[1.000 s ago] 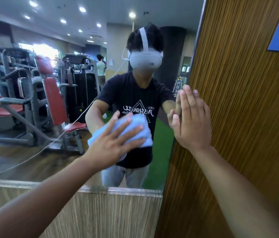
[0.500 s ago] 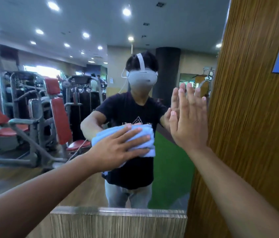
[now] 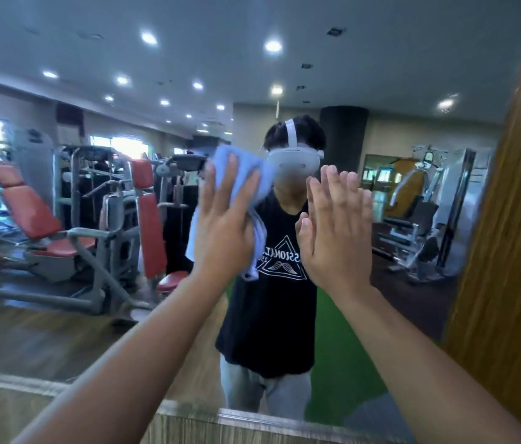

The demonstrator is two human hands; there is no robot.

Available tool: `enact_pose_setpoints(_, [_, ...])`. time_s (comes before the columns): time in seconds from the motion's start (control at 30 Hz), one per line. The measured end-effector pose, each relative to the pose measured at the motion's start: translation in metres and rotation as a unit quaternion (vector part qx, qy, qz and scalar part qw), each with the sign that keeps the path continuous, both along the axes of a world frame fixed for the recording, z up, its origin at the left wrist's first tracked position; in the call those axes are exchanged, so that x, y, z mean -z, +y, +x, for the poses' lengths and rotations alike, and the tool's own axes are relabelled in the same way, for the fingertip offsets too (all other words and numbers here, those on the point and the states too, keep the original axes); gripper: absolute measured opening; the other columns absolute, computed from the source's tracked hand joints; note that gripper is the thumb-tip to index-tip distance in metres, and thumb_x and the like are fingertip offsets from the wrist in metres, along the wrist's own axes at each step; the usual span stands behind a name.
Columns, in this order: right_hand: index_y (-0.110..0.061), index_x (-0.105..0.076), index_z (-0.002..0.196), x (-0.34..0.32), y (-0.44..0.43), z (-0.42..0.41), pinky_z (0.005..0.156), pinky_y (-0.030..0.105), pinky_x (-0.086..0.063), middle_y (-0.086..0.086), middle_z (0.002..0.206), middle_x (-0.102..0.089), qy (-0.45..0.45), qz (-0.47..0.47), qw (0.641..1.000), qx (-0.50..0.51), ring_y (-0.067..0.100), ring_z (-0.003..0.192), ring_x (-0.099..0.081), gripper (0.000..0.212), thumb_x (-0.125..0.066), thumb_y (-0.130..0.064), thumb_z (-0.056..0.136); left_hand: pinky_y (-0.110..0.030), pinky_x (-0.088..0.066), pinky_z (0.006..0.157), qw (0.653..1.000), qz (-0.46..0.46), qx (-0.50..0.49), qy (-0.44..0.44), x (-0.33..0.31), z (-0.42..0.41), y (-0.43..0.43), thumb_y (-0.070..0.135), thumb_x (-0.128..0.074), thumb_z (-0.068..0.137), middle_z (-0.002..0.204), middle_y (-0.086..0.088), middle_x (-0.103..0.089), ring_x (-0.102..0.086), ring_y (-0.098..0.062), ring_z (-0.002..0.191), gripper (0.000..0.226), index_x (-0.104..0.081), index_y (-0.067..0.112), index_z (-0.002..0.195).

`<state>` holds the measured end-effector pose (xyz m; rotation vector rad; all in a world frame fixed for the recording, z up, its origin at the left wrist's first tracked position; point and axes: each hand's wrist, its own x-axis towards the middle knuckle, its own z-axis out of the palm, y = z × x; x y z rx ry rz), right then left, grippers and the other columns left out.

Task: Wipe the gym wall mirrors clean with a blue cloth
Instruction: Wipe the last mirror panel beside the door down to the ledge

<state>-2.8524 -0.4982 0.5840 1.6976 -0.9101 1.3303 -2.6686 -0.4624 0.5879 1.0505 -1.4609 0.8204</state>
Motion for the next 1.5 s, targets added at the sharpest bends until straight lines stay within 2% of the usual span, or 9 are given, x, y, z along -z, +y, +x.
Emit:
enact_pose_setpoints(0.17, [-0.01,-0.028,0.161,0.007,-0.011,0.011,0.127,0.056,-0.006,0.014,0.169,-0.02,-0.004,0.015,1.0,0.023,0.036,0.157,-0.012,0.063,-0.043,-0.031,0.103,-0.063,-0.027,0.116,0.98,0.018,-0.052,-0.189,0.053,0.074,0.008,0.002,-0.033,0.1,0.156,-0.02,-0.039,-0.026,-0.047,0.147,0.05,-0.053,0.012,0.144])
enact_pose_setpoints(0.3, [-0.011,-0.022,0.162,0.01,-0.015,0.013,0.127,0.057,-0.008,0.012,0.17,-0.016,-0.008,-0.005,0.999,0.041,0.036,0.157,-0.011,0.063,-0.037,-0.031,0.104,-0.063,-0.023,0.119,0.998,0.031,-0.056,-0.001,0.027,0.126,0.023,0.0,-0.048,0.09,0.162,-0.013,-0.03,-0.016,-0.04,0.152,0.061,-0.046,0.017,0.148])
enact_pose_setpoints(0.43, [-0.011,-0.018,0.163,0.012,-0.017,0.015,0.128,0.056,-0.006,0.011,0.171,-0.013,-0.009,-0.009,0.999,0.05,0.035,0.158,-0.009,0.064,-0.033,-0.032,0.105,-0.047,-0.012,0.125,0.985,0.017,-0.03,0.166,-0.048,0.101,0.028,0.007,-0.042,0.093,0.167,0.005,-0.011,0.004,-0.012,0.151,0.066,-0.037,0.031,0.154])
enact_pose_setpoints(0.5, [-0.011,-0.017,0.163,0.013,-0.018,0.015,0.128,0.055,-0.005,0.011,0.171,-0.013,-0.012,-0.013,0.999,0.051,0.034,0.158,-0.008,0.064,-0.033,-0.032,0.105,-0.051,-0.012,0.125,0.992,-0.014,-0.028,0.126,-0.075,0.074,0.017,0.02,-0.032,0.089,0.167,0.003,-0.009,0.009,-0.008,0.147,0.067,-0.033,0.03,0.155])
enact_pose_setpoints(0.63, [-0.012,-0.022,0.163,0.013,-0.019,0.013,0.128,0.053,-0.005,0.008,0.17,-0.015,-0.012,-0.028,0.998,0.053,0.031,0.158,-0.009,0.064,-0.037,-0.032,0.104,-0.047,-0.012,0.124,0.995,-0.068,-0.062,-0.031,-0.081,0.019,-0.011,0.0,-0.057,0.085,0.164,-0.012,-0.026,-0.015,-0.041,0.151,0.073,-0.038,0.017,0.153])
enact_pose_setpoints(0.93, [-0.013,-0.022,0.162,0.013,-0.018,0.012,0.128,0.052,-0.005,0.007,0.171,-0.013,-0.016,-0.009,0.999,0.042,0.029,0.159,-0.007,0.063,-0.033,-0.034,0.105,-0.06,-0.029,0.117,0.971,0.0,-0.037,-0.236,0.075,0.083,0.006,0.001,-0.046,0.096,0.155,-0.017,-0.04,-0.029,-0.043,0.147,0.05,-0.05,0.012,0.145])
enact_pose_setpoints(1.1, [-0.013,-0.02,0.163,0.015,-0.019,0.014,0.127,0.057,-0.01,0.008,0.171,-0.013,-0.017,-0.01,0.999,0.035,0.034,0.158,-0.01,0.064,-0.033,-0.033,0.104,-0.066,-0.028,0.114,0.976,0.063,-0.119,-0.172,0.091,0.174,0.027,0.011,-0.044,0.095,0.161,-0.018,-0.03,-0.02,-0.046,0.15,0.057,-0.035,0.014,0.151])
enact_pose_setpoints(1.3, [-0.012,-0.02,0.164,0.016,-0.021,0.013,0.127,0.057,-0.01,0.012,0.17,-0.016,-0.012,-0.025,0.999,0.035,0.036,0.157,-0.012,0.063,-0.033,-0.032,0.106,-0.045,-0.012,0.126,0.982,0.049,-0.091,0.161,0.003,0.165,0.031,0.001,-0.047,0.095,0.168,-0.001,-0.013,-0.005,-0.028,0.155,0.067,-0.034,0.026,0.156])
enact_pose_setpoints(1.5, [-0.011,-0.021,0.163,0.015,-0.02,0.013,0.126,0.059,-0.013,0.013,0.169,-0.019,-0.01,-0.03,0.999,0.042,0.037,0.157,-0.013,0.061,-0.034,-0.032,0.107,-0.041,-0.006,0.126,0.99,0.001,-0.076,0.121,-0.047,0.091,0.013,0.014,-0.039,0.095,0.167,-0.005,-0.015,-0.003,-0.026,0.154,0.062,-0.033,0.028,0.156])
